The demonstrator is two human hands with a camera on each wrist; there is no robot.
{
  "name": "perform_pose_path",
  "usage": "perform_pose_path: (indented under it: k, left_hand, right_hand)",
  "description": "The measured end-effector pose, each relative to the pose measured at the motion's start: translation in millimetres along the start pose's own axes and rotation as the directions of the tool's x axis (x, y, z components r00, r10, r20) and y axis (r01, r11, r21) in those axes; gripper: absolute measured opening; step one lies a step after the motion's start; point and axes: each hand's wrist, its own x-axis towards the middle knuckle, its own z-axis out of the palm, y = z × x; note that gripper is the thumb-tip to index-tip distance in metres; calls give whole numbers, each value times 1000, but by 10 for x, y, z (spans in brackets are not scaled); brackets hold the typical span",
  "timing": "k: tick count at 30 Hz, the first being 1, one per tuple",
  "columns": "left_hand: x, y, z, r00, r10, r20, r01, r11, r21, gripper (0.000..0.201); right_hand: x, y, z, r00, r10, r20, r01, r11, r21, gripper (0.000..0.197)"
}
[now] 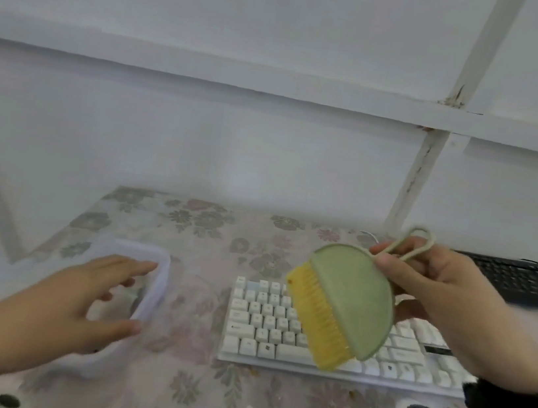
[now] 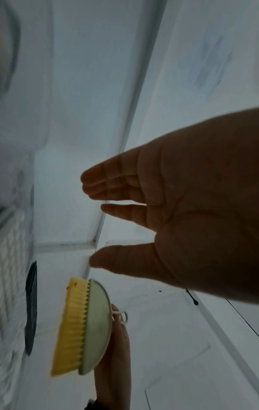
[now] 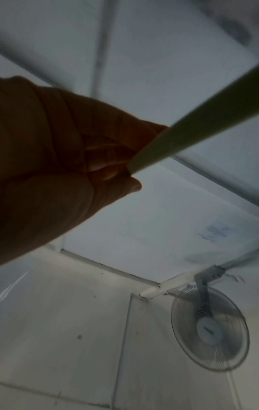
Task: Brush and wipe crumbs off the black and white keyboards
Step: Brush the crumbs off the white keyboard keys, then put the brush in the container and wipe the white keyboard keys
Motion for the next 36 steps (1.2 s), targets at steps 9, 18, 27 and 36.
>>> perform_pose_path:
  k: [9,18,27,36]
  left_hand:
    - [-256,-851,-232,996,-84,19,83,996,41,102]
    - [-155,-1023,-236,980,-88,178,123,972,-198,111]
    - [-138,-1068,-202,984,-51,173,99,954,-283,110]
    - [-119,-1052,-219,986,7,169,29,977,-212,108]
  right_hand:
    - [672,-166,1372,951,67,301,-104,988,111,23]
    - [1048,-37,2283,855,221,469,-294,952,88,15]
    - [1183,103,2725,763,361,536,-395,917,-55,21]
    - [1223,165,2910,750,423,509,-481,877,-20,19]
